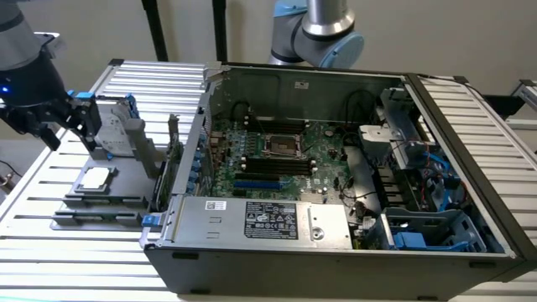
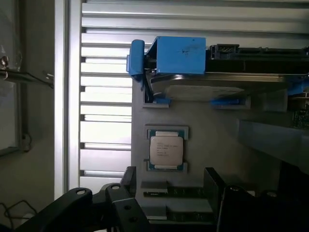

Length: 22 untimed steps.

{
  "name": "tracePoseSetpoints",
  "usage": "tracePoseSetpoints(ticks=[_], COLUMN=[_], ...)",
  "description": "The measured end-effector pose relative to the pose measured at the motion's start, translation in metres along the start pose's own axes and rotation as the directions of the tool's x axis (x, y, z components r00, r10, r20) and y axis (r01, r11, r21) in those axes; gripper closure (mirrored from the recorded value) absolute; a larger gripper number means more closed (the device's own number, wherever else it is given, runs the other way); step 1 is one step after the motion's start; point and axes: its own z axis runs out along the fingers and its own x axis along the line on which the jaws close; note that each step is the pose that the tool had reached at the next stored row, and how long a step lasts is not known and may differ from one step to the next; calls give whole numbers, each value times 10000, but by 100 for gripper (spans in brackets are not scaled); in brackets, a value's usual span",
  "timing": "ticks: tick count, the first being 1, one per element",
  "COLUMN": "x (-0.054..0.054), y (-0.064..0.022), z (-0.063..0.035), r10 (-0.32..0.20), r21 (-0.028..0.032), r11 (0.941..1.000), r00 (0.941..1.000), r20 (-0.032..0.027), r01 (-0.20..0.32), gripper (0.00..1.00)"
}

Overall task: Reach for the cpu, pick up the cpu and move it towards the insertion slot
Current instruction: 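Pick up the cpu and move it towards the insertion slot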

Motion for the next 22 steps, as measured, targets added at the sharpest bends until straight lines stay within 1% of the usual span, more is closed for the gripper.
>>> tracePoseSetpoints(ticks=[8,15,22], x=[-16,-86,-92], y=[-19,-36,-47], z=[146,272,399], r10=[-1,0,0], r21=[0,0,1], r11=[10000,10000,10000], r00=[10000,10000,10000], r20=[1,0,-1], r01=[1,0,0], gripper=[33,33,33])
